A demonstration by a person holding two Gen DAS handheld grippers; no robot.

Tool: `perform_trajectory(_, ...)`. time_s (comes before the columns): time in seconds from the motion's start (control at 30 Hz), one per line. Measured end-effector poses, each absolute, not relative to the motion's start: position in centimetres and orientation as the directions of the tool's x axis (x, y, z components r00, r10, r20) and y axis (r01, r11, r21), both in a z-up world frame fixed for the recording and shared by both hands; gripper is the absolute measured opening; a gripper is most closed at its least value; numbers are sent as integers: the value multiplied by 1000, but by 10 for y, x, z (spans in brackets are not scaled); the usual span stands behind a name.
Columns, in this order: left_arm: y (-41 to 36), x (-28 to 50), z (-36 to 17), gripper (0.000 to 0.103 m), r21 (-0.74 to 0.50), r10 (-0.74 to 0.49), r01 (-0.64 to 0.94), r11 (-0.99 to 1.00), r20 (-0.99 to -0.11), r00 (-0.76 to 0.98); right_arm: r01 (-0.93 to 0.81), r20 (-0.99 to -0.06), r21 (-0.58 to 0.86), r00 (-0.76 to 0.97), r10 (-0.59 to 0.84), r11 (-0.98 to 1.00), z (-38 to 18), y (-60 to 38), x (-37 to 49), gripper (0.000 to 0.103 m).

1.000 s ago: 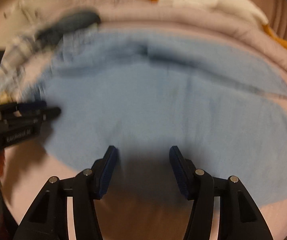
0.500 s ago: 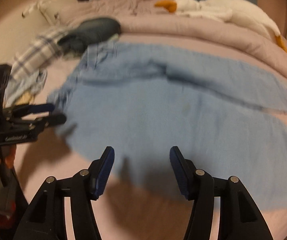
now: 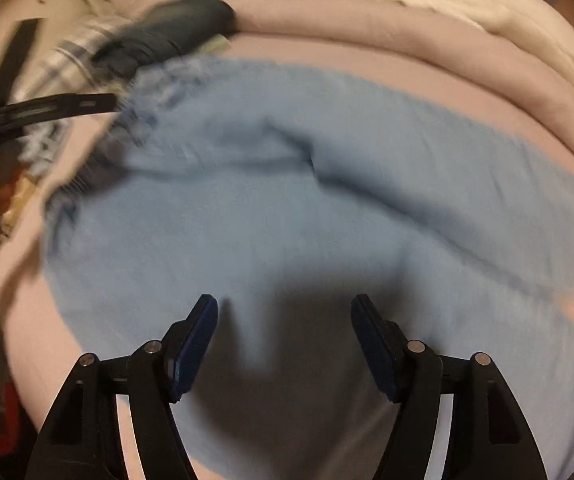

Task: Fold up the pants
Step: 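Lift the jeans with both tools and lay one leg over the other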

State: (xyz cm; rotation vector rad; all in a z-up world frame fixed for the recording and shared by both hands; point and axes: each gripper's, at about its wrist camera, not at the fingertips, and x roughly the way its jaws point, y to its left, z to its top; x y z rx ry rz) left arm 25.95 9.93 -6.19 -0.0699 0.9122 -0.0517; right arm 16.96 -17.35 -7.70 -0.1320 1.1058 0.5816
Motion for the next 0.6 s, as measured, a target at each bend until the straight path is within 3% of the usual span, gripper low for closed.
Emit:
perform_trajectory(0.23, 116, 339, -80, 83, -149, -182, 106, 983, -852, 491, -571, -756, 166, 449, 475, 804, -37, -174, 280, 70)
perform_trajectory(0.43, 116, 363, -99, 81, -160, -215, 163, 974, -883, 416, -587, -833, 83, 404, 379, 806, -68, -157, 355, 70)
perform_trajectory(0.5, 115, 368, -101, 74, -170, -238, 197, 966, -882, 406, -622, -848, 83, 367, 383, 779, -79, -154, 363, 70)
perform_trajectory(0.6, 111, 369, -105, 35, -216, -297, 246, 945, -882, 366, -663, -897, 63, 291, 334, 746, -100, -147, 378, 70)
